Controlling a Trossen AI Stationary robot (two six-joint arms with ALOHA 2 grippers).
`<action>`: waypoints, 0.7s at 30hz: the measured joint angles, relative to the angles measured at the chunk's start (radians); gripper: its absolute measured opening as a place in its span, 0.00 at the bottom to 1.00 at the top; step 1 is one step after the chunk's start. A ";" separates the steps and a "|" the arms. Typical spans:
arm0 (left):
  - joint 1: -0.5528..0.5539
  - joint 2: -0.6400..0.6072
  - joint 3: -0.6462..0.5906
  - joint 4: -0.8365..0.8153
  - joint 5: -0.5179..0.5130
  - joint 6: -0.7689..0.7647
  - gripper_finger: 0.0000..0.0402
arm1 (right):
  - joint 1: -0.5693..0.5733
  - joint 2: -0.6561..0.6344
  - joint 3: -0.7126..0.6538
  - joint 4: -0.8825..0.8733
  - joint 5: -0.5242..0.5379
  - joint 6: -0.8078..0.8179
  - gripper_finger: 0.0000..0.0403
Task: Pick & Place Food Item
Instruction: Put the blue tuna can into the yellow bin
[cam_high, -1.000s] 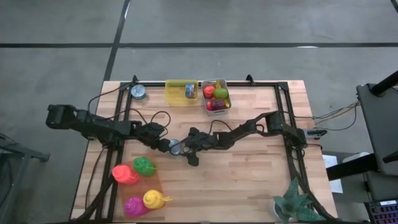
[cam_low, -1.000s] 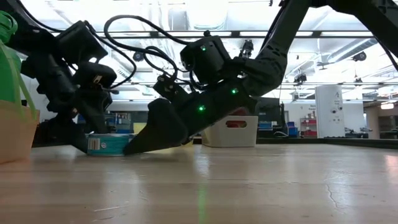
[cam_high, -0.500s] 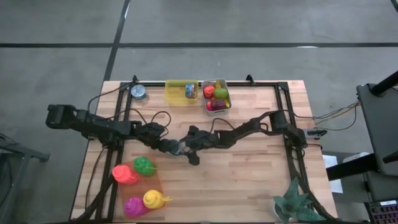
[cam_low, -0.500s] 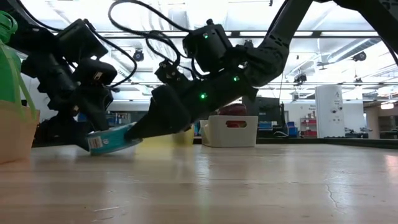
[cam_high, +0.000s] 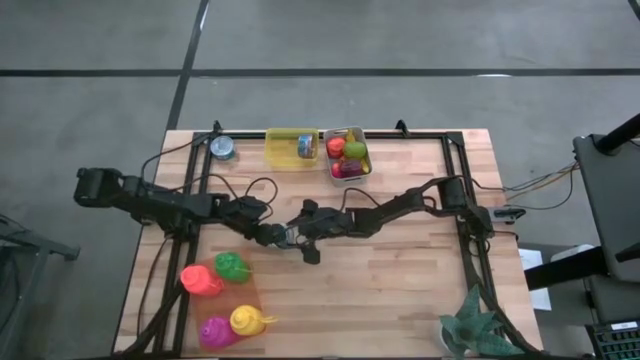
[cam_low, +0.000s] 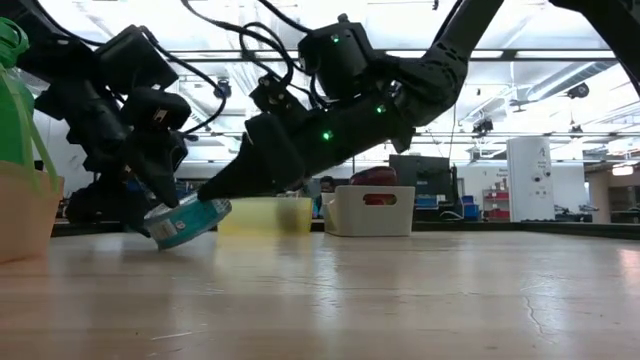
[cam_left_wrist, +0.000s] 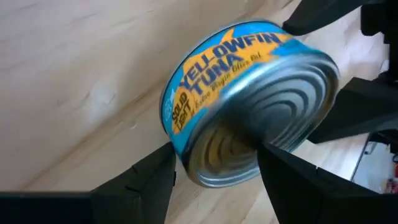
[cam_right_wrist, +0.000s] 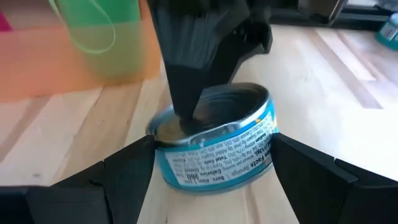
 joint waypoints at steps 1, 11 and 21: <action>0.000 0.000 0.003 0.000 -0.001 0.007 0.56 | 0.000 -0.001 0.000 0.006 0.000 0.000 0.76; 0.001 -0.006 0.020 0.045 -0.009 0.022 0.56 | 0.005 0.002 0.003 0.009 -0.023 0.003 0.76; 0.001 -0.006 0.018 0.031 -0.005 0.016 0.56 | 0.002 -0.039 0.003 -0.136 0.052 -0.048 0.76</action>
